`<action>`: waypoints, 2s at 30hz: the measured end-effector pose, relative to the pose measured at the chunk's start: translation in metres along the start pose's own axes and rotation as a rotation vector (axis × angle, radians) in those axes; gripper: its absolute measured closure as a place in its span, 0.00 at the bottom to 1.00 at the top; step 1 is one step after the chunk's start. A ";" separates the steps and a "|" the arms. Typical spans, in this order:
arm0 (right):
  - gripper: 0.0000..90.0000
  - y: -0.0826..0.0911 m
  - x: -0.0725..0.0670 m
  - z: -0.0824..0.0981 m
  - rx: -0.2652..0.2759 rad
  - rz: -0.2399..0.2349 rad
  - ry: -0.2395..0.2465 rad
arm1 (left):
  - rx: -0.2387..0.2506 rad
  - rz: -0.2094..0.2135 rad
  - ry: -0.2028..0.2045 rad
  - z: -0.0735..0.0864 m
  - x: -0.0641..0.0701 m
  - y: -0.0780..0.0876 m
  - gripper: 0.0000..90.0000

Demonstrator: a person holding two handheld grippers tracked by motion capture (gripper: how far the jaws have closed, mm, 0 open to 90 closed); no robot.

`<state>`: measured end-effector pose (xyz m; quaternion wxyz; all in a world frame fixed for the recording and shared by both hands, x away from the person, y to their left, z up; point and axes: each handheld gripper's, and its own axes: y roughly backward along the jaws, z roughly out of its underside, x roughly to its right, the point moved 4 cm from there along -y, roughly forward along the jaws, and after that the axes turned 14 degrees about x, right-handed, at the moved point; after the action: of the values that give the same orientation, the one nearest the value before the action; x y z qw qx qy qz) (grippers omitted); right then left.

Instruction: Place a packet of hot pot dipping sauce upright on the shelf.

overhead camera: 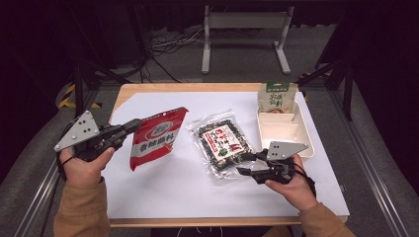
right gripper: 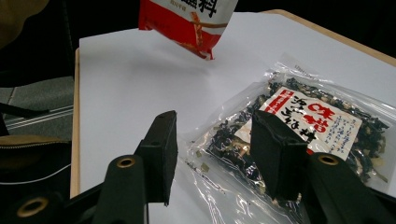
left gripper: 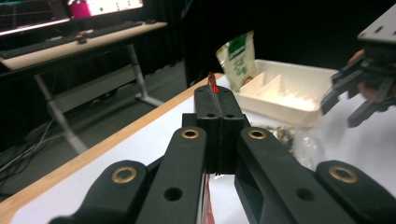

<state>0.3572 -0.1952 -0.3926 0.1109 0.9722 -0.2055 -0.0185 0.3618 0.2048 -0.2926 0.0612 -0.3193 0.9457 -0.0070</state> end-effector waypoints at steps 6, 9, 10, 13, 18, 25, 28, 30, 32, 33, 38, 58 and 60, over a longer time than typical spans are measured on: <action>0.57 -0.003 -0.002 -0.008 0.024 0.006 0.010 | 0.019 0.104 0.005 -0.007 0.020 -0.012 1.00; 0.56 -0.005 -0.003 -0.013 0.041 0.003 0.011 | 0.032 0.152 0.008 -0.011 0.033 -0.019 1.00; 0.55 -0.006 -0.004 -0.014 0.049 0.000 0.007 | 0.031 0.169 0.010 -0.011 0.037 -0.021 1.00; 0.53 -0.010 -0.007 -0.019 0.076 -0.017 -0.008 | 0.027 0.215 0.012 -0.012 0.050 -0.029 1.00; 0.52 -0.016 -0.008 -0.025 0.098 -0.030 -0.009 | 0.029 0.279 -0.001 -0.015 0.068 -0.039 1.00; 0.53 -0.021 -0.002 -0.029 0.133 -0.035 -0.027 | 0.044 0.299 -0.006 -0.016 0.077 -0.048 1.00; 0.52 -0.024 -0.001 -0.027 0.127 -0.049 -0.046 | 0.048 0.306 -0.011 -0.016 0.080 -0.051 1.00; 0.52 -0.028 -0.003 -0.025 0.119 -0.070 -0.054 | 0.056 0.315 -0.007 -0.017 0.083 -0.053 1.00; 0.52 -0.031 -0.005 -0.022 0.132 -0.095 -0.055 | 0.063 0.320 -0.009 -0.018 0.085 -0.054 1.00; 0.52 -0.033 -0.006 -0.021 0.136 -0.104 -0.053 | 0.064 0.320 -0.010 -0.018 0.086 -0.055 1.00; 0.56 -0.040 -0.007 -0.014 0.136 -0.119 -0.060 | 0.068 0.327 -0.014 -0.019 0.089 -0.056 1.00; 0.85 -0.051 -0.013 -0.007 0.081 -0.256 -0.046 | 0.084 0.317 -0.023 -0.023 0.088 -0.051 1.00; 0.91 -0.049 -0.012 -0.008 0.086 -0.276 -0.036 | 0.085 0.313 -0.021 -0.023 0.087 -0.050 1.00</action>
<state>0.3664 -0.1446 -0.3956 0.0620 0.9946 -0.0722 -0.0421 0.3207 0.1117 -0.2771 0.0850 -0.1651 0.9820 -0.0339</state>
